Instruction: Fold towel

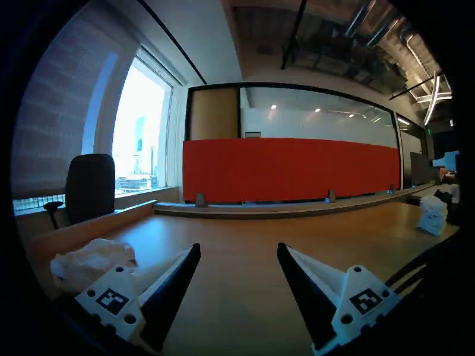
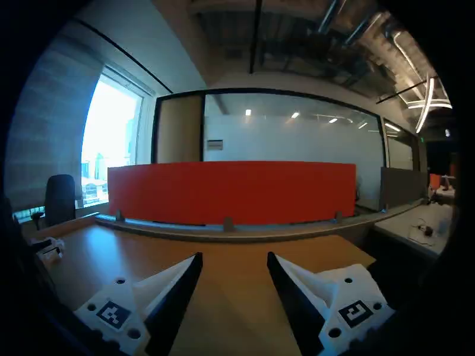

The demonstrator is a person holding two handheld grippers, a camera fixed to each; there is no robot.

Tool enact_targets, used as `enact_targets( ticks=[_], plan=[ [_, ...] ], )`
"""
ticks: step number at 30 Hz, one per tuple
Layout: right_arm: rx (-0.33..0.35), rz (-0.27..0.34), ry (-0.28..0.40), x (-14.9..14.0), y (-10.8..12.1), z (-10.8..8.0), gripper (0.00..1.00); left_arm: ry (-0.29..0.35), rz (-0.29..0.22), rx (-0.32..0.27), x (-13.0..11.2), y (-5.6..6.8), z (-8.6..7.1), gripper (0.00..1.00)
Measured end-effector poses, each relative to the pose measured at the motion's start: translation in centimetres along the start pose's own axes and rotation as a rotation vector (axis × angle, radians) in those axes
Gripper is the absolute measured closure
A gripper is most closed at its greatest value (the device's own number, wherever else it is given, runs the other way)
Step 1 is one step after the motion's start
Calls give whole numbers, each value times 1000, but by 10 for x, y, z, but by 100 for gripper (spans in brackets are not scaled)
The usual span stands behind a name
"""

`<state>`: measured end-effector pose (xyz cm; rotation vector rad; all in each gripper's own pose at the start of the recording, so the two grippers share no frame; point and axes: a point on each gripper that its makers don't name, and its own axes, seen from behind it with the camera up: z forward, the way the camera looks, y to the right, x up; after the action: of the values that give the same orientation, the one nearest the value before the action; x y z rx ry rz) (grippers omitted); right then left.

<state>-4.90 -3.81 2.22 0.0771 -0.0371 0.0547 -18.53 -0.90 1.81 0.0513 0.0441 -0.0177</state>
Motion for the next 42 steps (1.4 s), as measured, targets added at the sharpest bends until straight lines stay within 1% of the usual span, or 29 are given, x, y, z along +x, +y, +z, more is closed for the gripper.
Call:
enact_targets(
  ticks=[6, 12, 18, 24, 33, 36, 42],
  plan=[
    [-25, 16, 0, -26, 16, 0, 17, 0, 0, 0, 0, 0, 0, 4],
    [-35, 23, 23, -42, 31, 0, 17, 0, 0, 0, 0, 0, 0, 4],
    [-63, 59, 19, -62, 46, 2, 16, 0, 0, 0, 0, 0, 1, 4],
    [-58, 75, 21, -79, 51, -1, 16, 0, 0, 0, 0, 1, 1, 4],
    [-54, 114, 23, -88, 54, 1, 16, 0, 0, 0, 0, 1, 0, 4],
    [-47, 113, 27, -87, 53, -1, 16, 0, 0, 0, 1, 0, 0, 4],
    [-34, 79, 33, -89, 47, -2, 16, 0, 0, 0, 1, 0, 0, 5]
  ],
)
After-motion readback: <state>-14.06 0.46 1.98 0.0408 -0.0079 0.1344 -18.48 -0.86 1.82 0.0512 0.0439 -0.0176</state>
